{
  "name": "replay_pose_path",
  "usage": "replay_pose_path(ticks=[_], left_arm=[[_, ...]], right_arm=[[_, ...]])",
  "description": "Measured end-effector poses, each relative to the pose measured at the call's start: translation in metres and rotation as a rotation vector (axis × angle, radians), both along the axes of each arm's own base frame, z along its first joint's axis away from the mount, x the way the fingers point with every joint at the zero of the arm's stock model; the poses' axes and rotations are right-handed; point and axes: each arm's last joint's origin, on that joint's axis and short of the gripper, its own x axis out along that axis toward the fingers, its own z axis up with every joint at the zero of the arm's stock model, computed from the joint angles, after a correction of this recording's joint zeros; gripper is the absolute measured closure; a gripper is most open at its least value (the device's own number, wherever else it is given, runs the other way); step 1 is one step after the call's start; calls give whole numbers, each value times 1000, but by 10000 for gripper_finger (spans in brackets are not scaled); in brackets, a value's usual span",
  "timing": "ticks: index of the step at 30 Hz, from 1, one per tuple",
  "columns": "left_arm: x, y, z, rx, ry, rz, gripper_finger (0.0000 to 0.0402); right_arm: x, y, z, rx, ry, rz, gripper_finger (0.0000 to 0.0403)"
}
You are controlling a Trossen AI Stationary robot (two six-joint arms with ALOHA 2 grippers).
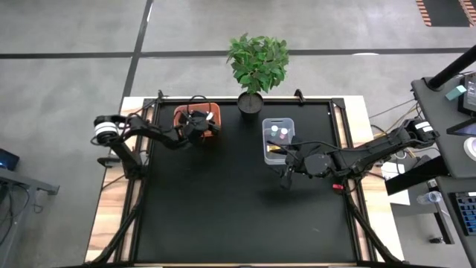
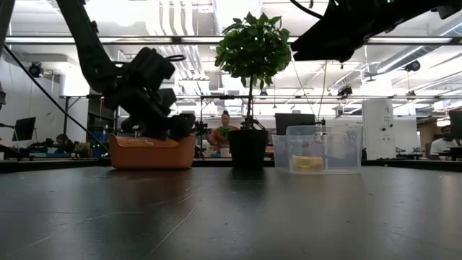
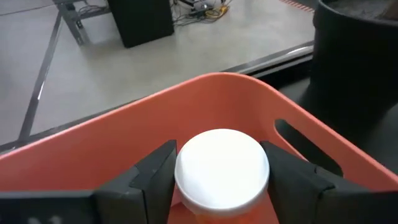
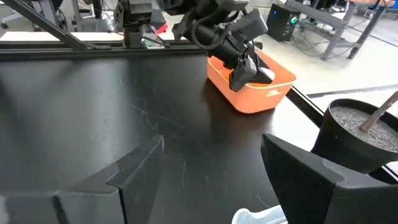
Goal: Pick and place medicine bottles into bin by pill shape (circle, oval)
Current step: Put the orange tablet pill bottle into the orange bin, then return to Home Position
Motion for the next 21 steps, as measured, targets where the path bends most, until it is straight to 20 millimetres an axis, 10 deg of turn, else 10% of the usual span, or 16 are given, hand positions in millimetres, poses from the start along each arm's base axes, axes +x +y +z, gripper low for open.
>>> replay_pose_path(ticks=[21], left_arm=[[-2, 1, 7, 8, -20, 3, 142]], right_arm=[[0, 0, 0, -10, 3, 3, 142]])
